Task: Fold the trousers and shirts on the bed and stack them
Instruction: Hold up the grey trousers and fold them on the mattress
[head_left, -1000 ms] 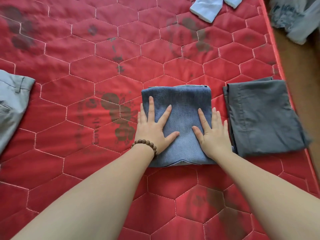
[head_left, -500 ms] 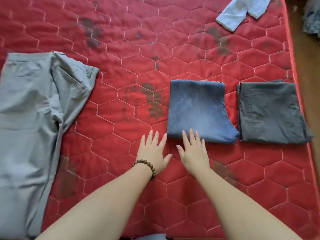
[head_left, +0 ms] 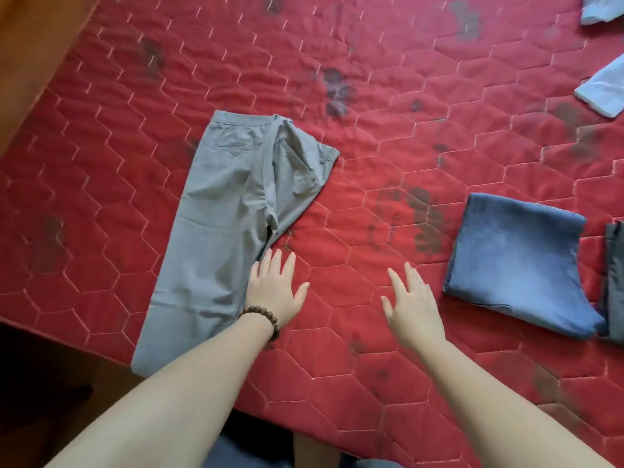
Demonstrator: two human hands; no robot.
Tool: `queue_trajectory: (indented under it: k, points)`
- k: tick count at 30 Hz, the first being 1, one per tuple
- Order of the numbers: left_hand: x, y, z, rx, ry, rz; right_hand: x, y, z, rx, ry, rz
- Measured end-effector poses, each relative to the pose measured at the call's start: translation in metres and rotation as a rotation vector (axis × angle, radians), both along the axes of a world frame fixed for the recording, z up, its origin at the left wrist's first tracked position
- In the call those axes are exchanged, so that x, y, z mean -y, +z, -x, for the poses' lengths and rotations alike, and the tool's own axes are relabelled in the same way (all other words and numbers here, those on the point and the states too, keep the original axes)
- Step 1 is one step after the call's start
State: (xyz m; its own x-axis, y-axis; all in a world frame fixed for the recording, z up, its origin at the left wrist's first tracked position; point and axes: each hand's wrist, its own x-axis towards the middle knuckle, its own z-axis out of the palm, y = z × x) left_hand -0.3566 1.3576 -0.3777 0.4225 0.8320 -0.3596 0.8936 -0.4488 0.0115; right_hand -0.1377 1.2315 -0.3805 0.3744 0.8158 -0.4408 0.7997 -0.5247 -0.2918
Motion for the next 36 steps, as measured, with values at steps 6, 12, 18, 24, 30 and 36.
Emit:
queue_trajectory:
  k: [6,12,18,24,30,36]
  points:
    - [-0.051,-0.025,0.073,0.037,0.055,0.057,-0.032,-0.016,0.059,0.064,0.119,0.113]
    - [-0.145,-0.043,0.138,0.038,0.011,0.044,-0.127,-0.03,0.115,0.065,0.072,0.101]
    - [-0.234,-0.063,0.177,0.019,0.026,-0.018,-0.228,-0.039,0.141,-0.012,0.023,0.01]
    - [-0.276,-0.089,0.157,0.046,0.012,-0.016,-0.291,-0.045,0.146,-0.047,0.095,0.004]
    - [-0.291,-0.111,0.126,0.295,0.317,0.154,-0.327,-0.075,0.157,-0.217,-0.135,0.026]
    - [-0.255,-0.123,0.129,0.199,0.212,0.134,-0.309,-0.092,0.173,-0.121,-0.116,0.043]
